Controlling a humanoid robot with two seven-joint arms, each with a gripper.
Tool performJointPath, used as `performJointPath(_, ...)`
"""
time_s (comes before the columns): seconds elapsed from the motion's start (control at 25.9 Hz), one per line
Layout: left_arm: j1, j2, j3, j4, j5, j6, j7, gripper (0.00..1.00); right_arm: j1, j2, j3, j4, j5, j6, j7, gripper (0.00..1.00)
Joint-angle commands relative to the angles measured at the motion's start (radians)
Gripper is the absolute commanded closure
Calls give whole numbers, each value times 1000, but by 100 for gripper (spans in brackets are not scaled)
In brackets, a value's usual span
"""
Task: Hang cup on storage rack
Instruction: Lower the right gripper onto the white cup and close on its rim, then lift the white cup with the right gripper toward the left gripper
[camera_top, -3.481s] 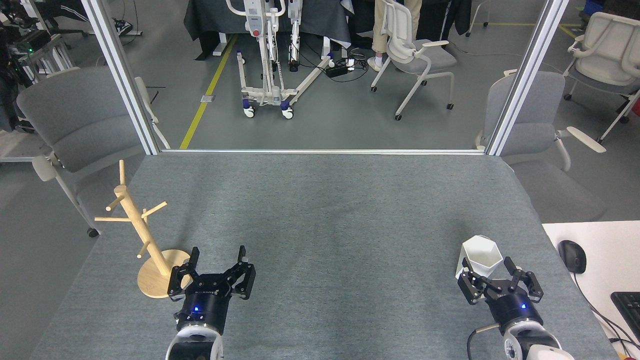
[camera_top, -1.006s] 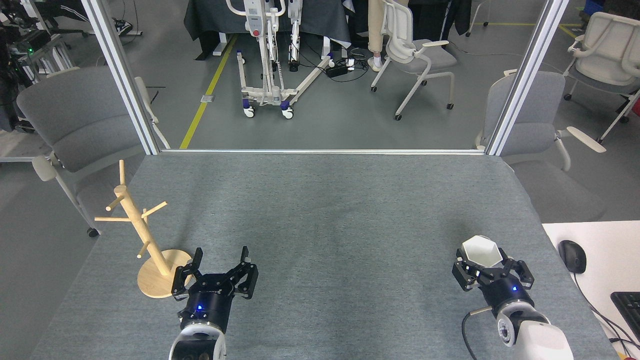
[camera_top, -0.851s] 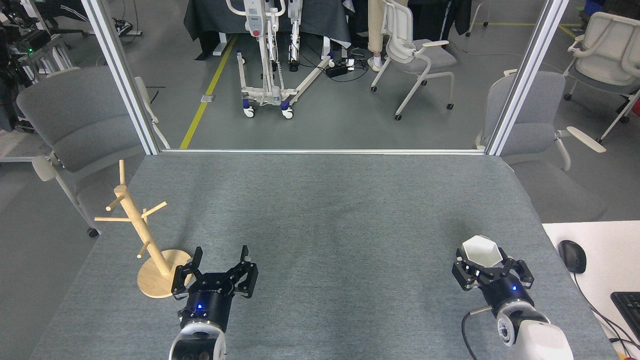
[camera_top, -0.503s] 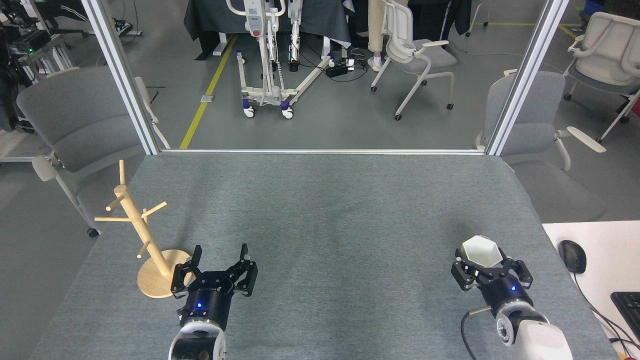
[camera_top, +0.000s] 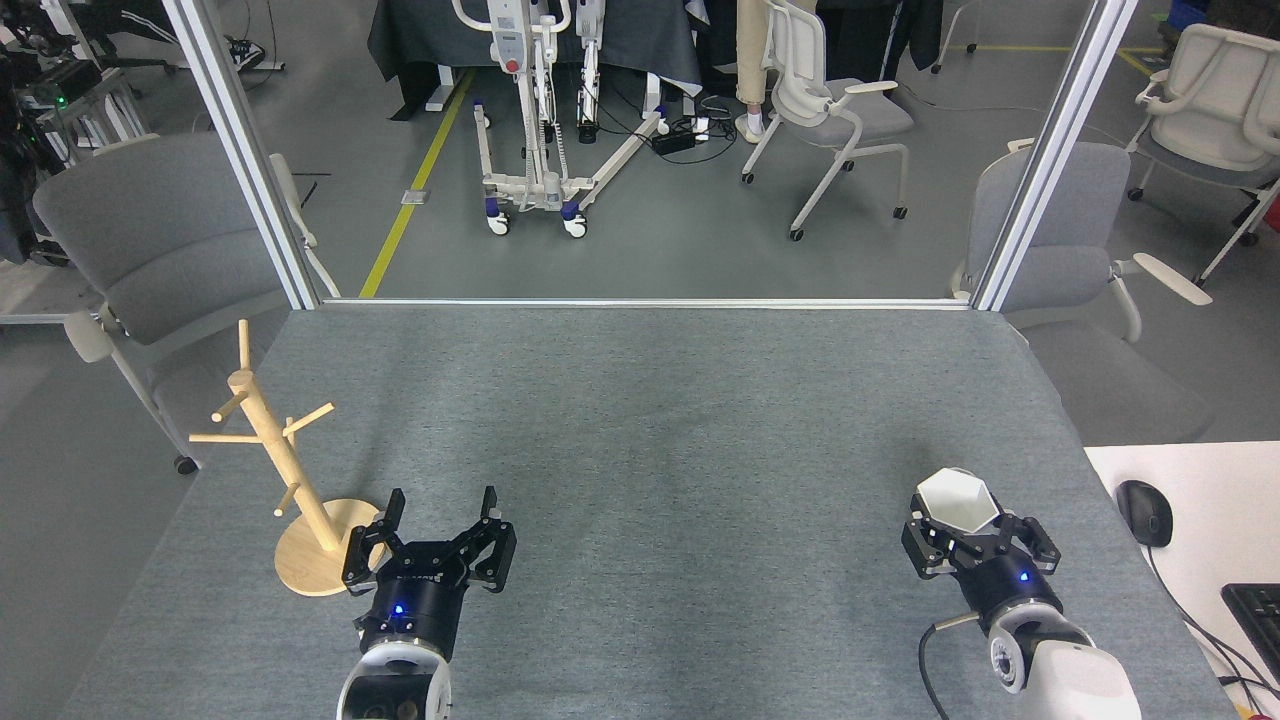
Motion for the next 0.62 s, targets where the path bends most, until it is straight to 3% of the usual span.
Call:
performJointPath(0.0, 0, 0, 0, -3, 0, -1, 0, 1, 0, 0, 0, 0, 1, -3, -2, 60)
performJointPath(0.19, -1, 0, 0, -3, 0, -2, 0, 1, -4, -1, -6, -2, -14, -5, 21, 66)
performJointPath(0.43, 0, 0, 0, -4, 0, -7, 2, 1, -27, -1, -15, -61, -26, -5, 196, 68)
performJointPath(0.58, 0, 0, 0, -3, 0, -7, 2, 1, -39, -20, -17, -146, -164, -3, 342, 74)
